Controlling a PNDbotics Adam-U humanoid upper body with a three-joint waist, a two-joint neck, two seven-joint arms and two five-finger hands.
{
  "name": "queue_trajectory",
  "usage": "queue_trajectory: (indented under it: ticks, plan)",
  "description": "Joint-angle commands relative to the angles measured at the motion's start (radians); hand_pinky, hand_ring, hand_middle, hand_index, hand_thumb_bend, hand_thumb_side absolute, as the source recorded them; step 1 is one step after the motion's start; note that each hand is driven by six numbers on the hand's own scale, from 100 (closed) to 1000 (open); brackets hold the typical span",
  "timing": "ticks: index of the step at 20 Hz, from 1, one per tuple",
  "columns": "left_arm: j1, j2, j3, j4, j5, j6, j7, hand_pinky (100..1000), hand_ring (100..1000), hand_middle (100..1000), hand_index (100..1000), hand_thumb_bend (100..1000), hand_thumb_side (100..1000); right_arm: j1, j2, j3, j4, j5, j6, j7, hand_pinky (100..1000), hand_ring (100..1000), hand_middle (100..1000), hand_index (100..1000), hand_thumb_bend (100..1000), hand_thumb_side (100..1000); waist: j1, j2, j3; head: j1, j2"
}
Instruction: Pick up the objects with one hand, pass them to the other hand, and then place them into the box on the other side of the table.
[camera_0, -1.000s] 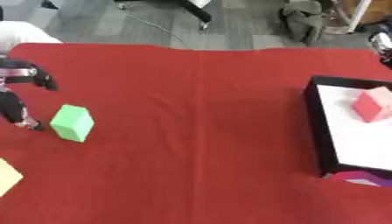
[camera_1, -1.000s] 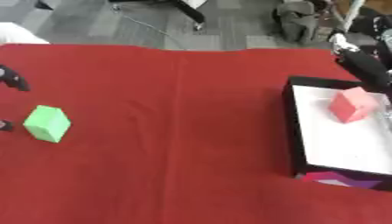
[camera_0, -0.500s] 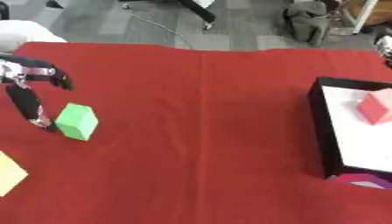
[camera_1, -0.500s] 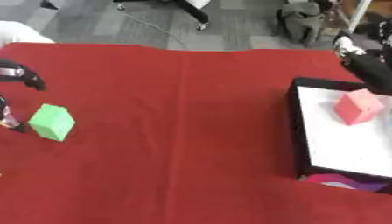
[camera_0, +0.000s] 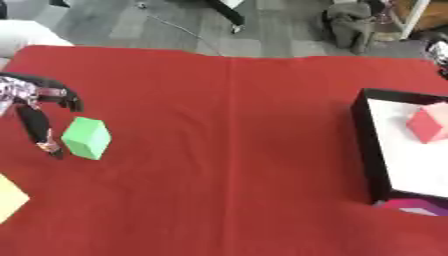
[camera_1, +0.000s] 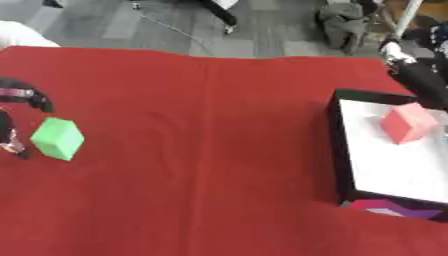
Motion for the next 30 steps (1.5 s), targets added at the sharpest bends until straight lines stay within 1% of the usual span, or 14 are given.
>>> queue_trajectory:
  ticks: [1, 5, 8, 11, 12, 16, 20, 21, 23, 25, 26, 27, 28, 30]
  plan:
    - [-0.030, 0.011, 0.019, 0.012, -0.021, -0.010, 0.001, 991, 916, 818, 870, 679, 115, -0.009, -0.016, -0.007, -0.008, -0.007, 0.004, -0.005, 907, 1000, 887, 996, 100, 673, 0.001, -0.013, 0.000, 0.002, -0.006]
    - [-0.044, -0.007, 0.027, 0.049, -0.045, -0.010, 0.001, 990, 916, 820, 868, 677, 106, -0.008, -0.013, -0.007, -0.007, -0.010, 0.007, -0.007, 907, 1000, 885, 995, 100, 675, -0.002, -0.011, -0.001, 0.006, -0.006]
    - [-0.051, -0.017, 0.033, 0.070, -0.061, -0.014, 0.003, 988, 915, 819, 865, 647, 100, -0.007, -0.013, -0.007, -0.006, -0.012, 0.009, -0.008, 908, 1000, 884, 994, 100, 679, -0.003, -0.010, -0.001, 0.007, -0.006]
    - [-0.056, -0.027, 0.039, 0.090, -0.072, -0.020, 0.012, 988, 915, 819, 865, 645, 100, -0.006, -0.012, -0.006, -0.005, -0.013, 0.011, -0.010, 908, 1000, 884, 994, 100, 679, -0.003, -0.009, -0.001, 0.008, -0.006]
    - [-0.056, -0.030, 0.040, 0.096, -0.074, -0.021, 0.015, 984, 912, 816, 860, 613, 100, -0.006, -0.011, -0.006, -0.004, -0.014, 0.011, -0.010, 908, 1000, 883, 993, 100, 684, -0.004, -0.009, -0.001, 0.009, -0.007]
    - [-0.059, -0.051, 0.041, 0.127, -0.077, -0.035, 0.039, 977, 904, 803, 840, 565, 100, -0.006, -0.007, -0.004, -0.003, -0.016, 0.013, -0.010, 908, 1000, 882, 992, 100, 686, -0.005, -0.008, -0.002, 0.012, -0.009]
    - [-0.058, -0.060, 0.037, 0.140, -0.078, -0.054, 0.067, 962, 882, 766, 809, 465, 100, -0.006, -0.006, -0.003, -0.002, -0.017, 0.014, -0.010, 909, 1000, 881, 992, 100, 686, -0.004, -0.009, -0.003, 0.013, -0.010]
    - [-0.057, -0.061, 0.036, 0.142, -0.077, -0.058, 0.076, 947, 866, 738, 784, 413, 100, -0.006, -0.005, -0.003, -0.002, -0.017, 0.014, -0.009, 909, 1000, 881, 994, 100, 687, -0.004, -0.009, -0.003, 0.013, -0.010]
    - [-0.056, -0.063, 0.035, 0.145, -0.071, -0.062, 0.088, 918, 838, 691, 731, 345, 100, -0.005, -0.005, -0.002, -0.002, -0.017, 0.014, -0.009, 909, 1000, 881, 995, 100, 687, -0.004, -0.011, -0.004, 0.014, -0.011]
    - [-0.057, -0.063, 0.035, 0.139, -0.060, -0.060, 0.094, 869, 796, 631, 672, 227, 100, -0.006, -0.005, -0.003, -0.003, -0.017, 0.013, -0.008, 909, 1000, 881, 995, 100, 685, -0.003, -0.012, -0.004, 0.014, -0.011]
    - [-0.056, -0.061, 0.036, 0.128, -0.050, -0.057, 0.096, 851, 781, 615, 656, 183, 100, -0.006, -0.005, -0.003, -0.003, -0.017, 0.012, -0.008, 909, 1000, 880, 995, 100, 682, -0.003, -0.013, -0.004, 0.014, -0.011]
    - [-0.055, -0.058, 0.037, 0.112, -0.038, -0.052, 0.098, 840, 772, 606, 648, 161, 100, -0.008, -0.006, -0.003, -0.004, -0.017, 0.012, -0.009, 909, 1000, 880, 994, 100, 680, -0.002, -0.013, -0.004, 0.014, -0.011]
    - [-0.054, -0.053, 0.038, 0.089, -0.021, -0.046, 0.101, 809, 749, 584, 633, 103, 100, -0.009, -0.006, -0.003, -0.005, -0.017, 0.011, -0.009, 909, 1000, 880, 994, 100, 676, -0.002, -0.014, -0.004, 0.013, -0.010]
    - [-0.048, -0.040, 0.041, 0.021, 0.021, -0.030, 0.112, 783, 724, 563, 622, 100, 100, -0.015, -0.007, -0.003, -0.008, -0.016, 0.009, -0.010, 909, 1000, 880, 994, 100, 671, -0.001, -0.016, -0.004, 0.013, -0.009]
